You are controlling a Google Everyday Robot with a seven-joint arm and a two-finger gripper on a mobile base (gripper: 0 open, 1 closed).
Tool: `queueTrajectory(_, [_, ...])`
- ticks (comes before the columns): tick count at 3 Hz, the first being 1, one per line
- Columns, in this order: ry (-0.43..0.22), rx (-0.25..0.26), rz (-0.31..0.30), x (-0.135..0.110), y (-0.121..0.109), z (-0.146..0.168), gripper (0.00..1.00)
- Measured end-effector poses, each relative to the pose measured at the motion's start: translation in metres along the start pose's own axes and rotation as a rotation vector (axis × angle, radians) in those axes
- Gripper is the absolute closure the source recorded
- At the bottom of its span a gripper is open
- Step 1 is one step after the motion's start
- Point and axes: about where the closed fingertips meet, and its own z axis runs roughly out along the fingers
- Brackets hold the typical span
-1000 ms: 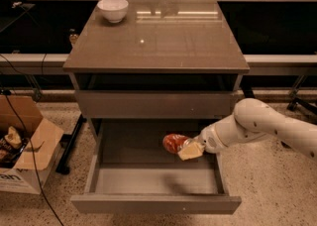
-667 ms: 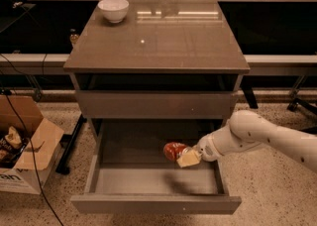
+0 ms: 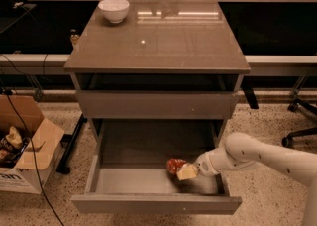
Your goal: Place coke can into middle drawer
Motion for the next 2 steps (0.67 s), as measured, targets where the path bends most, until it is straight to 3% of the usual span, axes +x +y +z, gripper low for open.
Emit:
queueTrajectory(1, [-0.009, 0.016, 0.071, 0.0142, -0.0176, 0.0183, 0.5])
queueTrajectory(2, [-0.023, 0.046, 0.101, 0.0172, -0.0255, 0.0232, 0.28])
